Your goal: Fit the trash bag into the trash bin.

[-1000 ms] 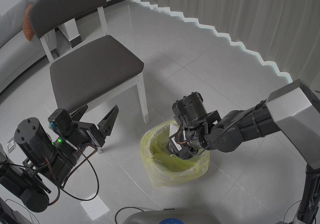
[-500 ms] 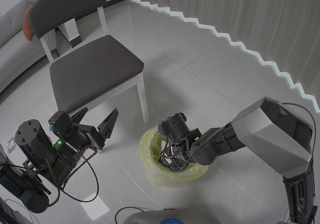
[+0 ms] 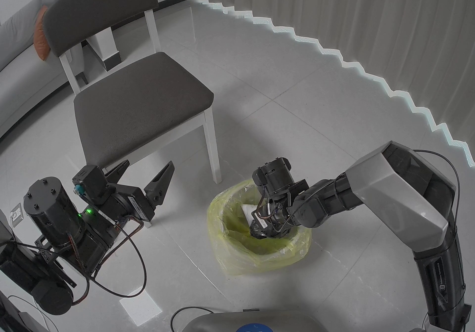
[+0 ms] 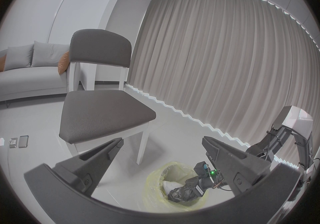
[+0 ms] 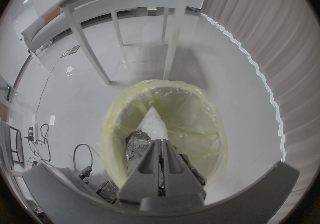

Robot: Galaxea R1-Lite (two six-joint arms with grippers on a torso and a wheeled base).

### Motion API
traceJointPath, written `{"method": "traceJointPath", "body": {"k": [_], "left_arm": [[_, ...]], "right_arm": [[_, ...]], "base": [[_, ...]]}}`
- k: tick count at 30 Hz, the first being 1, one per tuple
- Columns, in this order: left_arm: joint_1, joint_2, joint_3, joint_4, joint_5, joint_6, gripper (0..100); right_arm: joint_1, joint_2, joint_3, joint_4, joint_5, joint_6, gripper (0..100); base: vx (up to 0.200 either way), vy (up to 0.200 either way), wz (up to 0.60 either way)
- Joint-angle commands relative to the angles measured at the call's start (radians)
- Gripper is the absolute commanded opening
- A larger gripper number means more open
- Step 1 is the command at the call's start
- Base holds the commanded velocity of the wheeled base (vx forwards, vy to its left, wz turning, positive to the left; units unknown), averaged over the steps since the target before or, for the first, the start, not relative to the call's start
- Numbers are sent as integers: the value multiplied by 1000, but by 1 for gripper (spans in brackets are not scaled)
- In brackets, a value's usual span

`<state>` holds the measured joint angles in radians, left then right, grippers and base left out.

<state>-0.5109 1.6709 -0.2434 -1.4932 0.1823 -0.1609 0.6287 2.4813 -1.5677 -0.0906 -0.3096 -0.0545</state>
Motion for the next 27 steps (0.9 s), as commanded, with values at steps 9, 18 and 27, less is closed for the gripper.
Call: {"method": "traceJointPath", "body": {"k": [9, 18, 27], "left_arm": [[0, 15, 3, -1, 0, 0, 100], [14, 15, 3, -1, -1, 0, 100], [15, 13, 1, -1, -1, 0, 100]], "right_arm": [[-55, 8, 11, 3, 0, -2, 0], [80, 39, 34, 5, 0, -15, 0], [83, 68, 55, 5, 0, -27, 0]], "base": [[0, 0, 0], [0, 0, 0], [0, 0, 0]]}}
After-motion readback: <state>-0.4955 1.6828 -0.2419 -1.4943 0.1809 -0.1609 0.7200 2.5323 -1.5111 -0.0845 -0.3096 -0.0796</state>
